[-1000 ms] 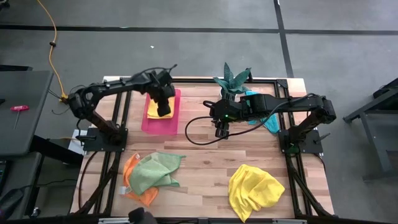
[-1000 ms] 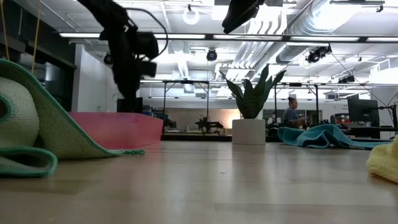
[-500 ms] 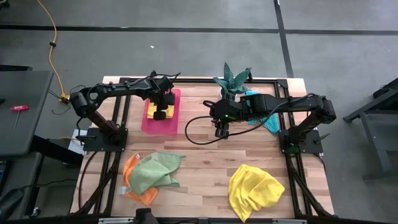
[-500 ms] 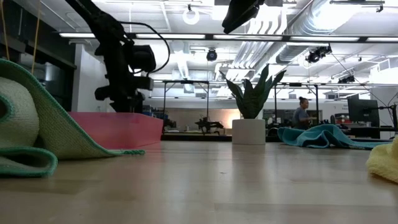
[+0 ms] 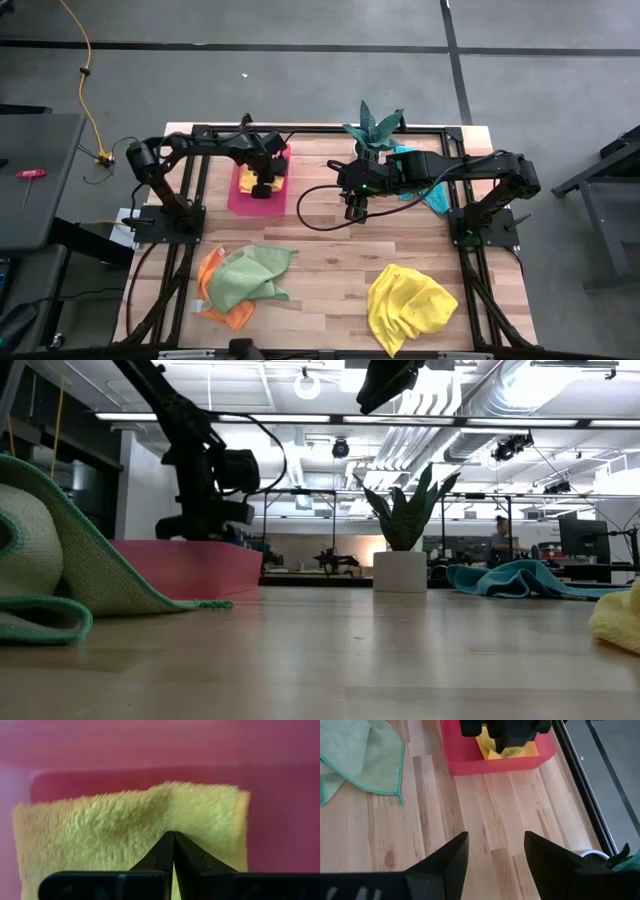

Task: Fold microfiber towels
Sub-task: Put the folded yellow microfiber towel into the pink bin, then fold the blue microfiber towel

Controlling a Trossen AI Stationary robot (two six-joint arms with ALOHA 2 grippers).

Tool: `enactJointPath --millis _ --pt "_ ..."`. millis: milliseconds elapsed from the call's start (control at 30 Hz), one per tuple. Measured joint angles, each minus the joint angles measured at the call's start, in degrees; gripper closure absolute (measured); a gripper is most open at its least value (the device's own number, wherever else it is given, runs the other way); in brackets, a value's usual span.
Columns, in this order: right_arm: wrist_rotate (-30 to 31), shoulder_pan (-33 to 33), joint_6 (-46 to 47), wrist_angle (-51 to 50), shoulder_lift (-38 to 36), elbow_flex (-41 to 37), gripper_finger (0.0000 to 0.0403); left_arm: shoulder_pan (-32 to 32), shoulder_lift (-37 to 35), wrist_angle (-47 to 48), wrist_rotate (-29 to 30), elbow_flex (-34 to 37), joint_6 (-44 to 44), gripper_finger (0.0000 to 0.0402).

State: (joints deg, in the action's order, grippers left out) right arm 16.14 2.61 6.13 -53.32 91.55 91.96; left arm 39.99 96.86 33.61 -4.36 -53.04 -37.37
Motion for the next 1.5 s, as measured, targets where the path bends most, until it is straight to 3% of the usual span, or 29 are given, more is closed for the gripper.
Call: enactJointPath --millis 267,467,833,1100,1300,1500 --pt "0.00 0.00 -0.11 0.00 0.00 0.00 0.0217 -1.29 0.00 -1.65 1.40 -0.02 1.12 0.0402" --pt "0.00 0.00 -0.11 0.02 0.00 0.00 0.0217 -1.80 0.00 1.60 -0.72 -0.02 0.14 0.0402" --pt "0.02 0.00 -0.68 0.02 0.00 0.00 0.0217 -2.17 -1.41 4.94 2.71 -0.09 -2.79 0.0401" --pt "0.25 0.00 -2.89 0.04 0.00 0.00 0.0217 -2.06 -3.35 8.25 4.46 -4.64 -2.47 0.0402" --pt "6.43 -0.45 -6.76 -0.19 -1.71 0.02 0.0217 -0.99 -9.82 14.38 6.93 -13.49 -1.23 0.0402" --pt "2.33 -3.93 -6.16 -2.99 -4.89 -1.01 0.0217 -0.85 -24.54 12.46 3.17 -16.02 12.46 0.0401"
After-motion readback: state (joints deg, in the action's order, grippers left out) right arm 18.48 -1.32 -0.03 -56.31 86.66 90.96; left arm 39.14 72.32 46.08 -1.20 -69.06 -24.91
